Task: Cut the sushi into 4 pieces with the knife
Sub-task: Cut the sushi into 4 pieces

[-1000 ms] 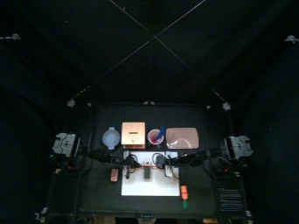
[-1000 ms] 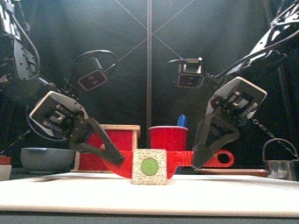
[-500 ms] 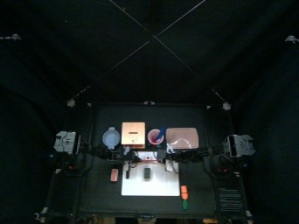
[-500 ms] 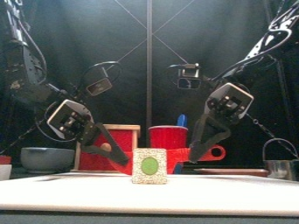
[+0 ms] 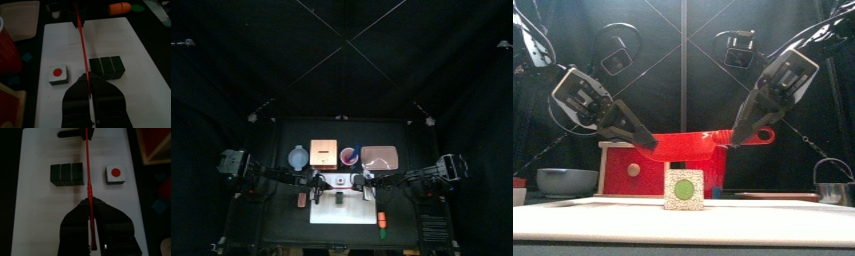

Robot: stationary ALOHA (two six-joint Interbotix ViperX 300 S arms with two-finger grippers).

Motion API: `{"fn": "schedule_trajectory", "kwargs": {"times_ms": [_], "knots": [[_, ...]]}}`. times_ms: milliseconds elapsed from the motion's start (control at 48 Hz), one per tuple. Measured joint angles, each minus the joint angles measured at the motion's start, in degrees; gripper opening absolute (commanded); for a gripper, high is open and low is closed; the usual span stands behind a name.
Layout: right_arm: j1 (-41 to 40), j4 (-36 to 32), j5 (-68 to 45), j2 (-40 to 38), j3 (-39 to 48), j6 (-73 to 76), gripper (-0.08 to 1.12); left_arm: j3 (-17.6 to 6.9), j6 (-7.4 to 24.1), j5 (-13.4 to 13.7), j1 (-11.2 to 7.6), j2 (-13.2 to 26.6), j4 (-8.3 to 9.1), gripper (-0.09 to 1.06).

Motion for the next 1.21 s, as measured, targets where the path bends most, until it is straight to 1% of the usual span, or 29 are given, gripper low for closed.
{"fn": "schedule_trajectory", "kwargs": {"times_ms": [167,271,521,750,958,1167,1208], "knots": [[1.3,1.0,0.0,0.0,0.0,-0.1,0.21,0.0,-0.2,0.0,-1.76,0.4,0.00,0.16],[1.5,1.3,-0.1,0.2,0.0,-0.1,0.21,-0.2,-0.4,-0.1,-2.37,1.5,-0.09,0.16],[1.8,1.5,-0.4,2.8,-0.3,-0.1,0.21,-0.4,-0.5,-0.4,-2.90,3.6,-0.97,0.16],[1.9,1.7,-0.4,4.8,-1.1,-0.1,0.21,-0.4,-0.6,-0.4,-3.43,4.0,-1.41,0.16],[2.3,2.0,-0.4,5.4,-1.2,-0.1,0.21,-0.4,-0.6,-0.4,-3.87,4.7,-2.20,0.16],[3.3,2.5,-0.5,6.0,-1.7,-0.1,0.21,-0.4,-0.6,-0.5,-5.10,4.9,-2.29,0.16],[3.5,2.5,-0.7,6.9,-1.9,-0.1,0.21,-0.4,-0.6,-0.2,-5.27,5.4,-2.37,0.16]]}}
